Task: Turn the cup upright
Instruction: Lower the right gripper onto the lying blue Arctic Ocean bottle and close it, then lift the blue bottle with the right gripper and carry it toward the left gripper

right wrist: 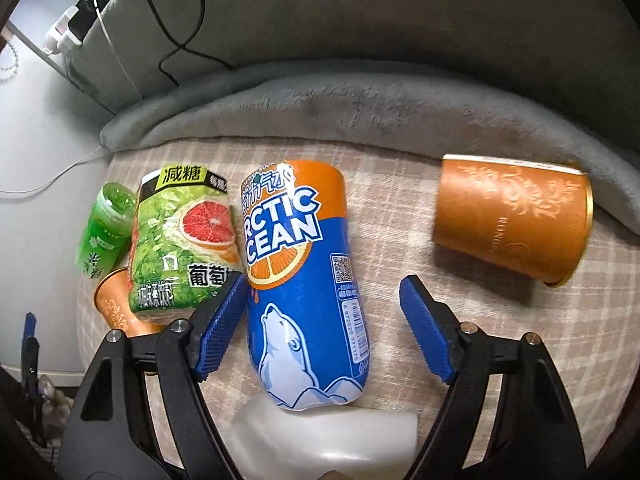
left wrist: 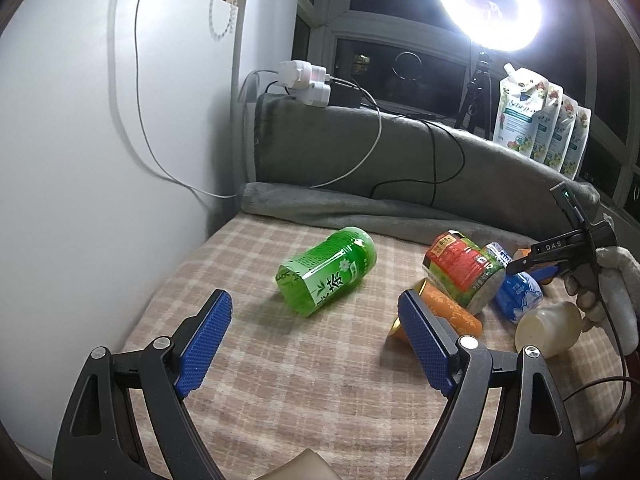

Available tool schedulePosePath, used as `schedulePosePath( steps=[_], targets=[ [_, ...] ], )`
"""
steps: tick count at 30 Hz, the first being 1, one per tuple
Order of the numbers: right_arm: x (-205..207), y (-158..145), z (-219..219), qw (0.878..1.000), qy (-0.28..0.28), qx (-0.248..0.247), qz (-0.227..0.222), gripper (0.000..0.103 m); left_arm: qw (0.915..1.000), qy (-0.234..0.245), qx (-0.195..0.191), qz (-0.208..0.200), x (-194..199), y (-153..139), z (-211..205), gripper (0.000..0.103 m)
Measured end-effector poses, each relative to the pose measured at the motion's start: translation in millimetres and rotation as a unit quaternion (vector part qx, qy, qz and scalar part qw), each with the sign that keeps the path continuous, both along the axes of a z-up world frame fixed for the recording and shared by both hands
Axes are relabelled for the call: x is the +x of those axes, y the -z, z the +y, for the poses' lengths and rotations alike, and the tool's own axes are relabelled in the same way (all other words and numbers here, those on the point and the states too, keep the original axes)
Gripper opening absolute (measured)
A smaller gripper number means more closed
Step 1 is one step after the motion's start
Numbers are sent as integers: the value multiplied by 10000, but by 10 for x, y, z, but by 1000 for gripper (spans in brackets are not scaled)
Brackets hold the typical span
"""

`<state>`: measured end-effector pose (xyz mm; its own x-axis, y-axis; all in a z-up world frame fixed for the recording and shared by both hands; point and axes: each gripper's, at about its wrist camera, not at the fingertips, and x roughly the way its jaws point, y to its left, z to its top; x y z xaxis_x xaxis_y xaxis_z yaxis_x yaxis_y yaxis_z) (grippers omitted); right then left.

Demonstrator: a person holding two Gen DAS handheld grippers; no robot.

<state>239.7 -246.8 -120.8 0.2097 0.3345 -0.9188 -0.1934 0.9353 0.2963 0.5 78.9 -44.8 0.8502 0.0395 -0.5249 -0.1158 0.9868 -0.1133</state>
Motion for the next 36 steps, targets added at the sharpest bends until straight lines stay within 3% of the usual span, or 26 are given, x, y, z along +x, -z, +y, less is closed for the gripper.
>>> schedulePosePath(
  steps=[8, 11, 25, 36],
  targets=[
    [61, 115, 111, 9991, -254, 103, 311, 79, 10000, -38, -4, 20, 3, 23, 16, 85],
    [79, 164, 174, 9983, -337, 243, 419, 67, 10000, -79, -15, 23, 10, 34, 49, 85],
    [-17, 14, -51, 9993, -76, 368, -2, 63, 10000, -58, 21, -27, 7, 18, 26, 85],
    [-401, -525, -162, 9926, -22, 939, -763, 63, 9999, 82, 67, -105, -23, -50, -79, 85]
  ],
)
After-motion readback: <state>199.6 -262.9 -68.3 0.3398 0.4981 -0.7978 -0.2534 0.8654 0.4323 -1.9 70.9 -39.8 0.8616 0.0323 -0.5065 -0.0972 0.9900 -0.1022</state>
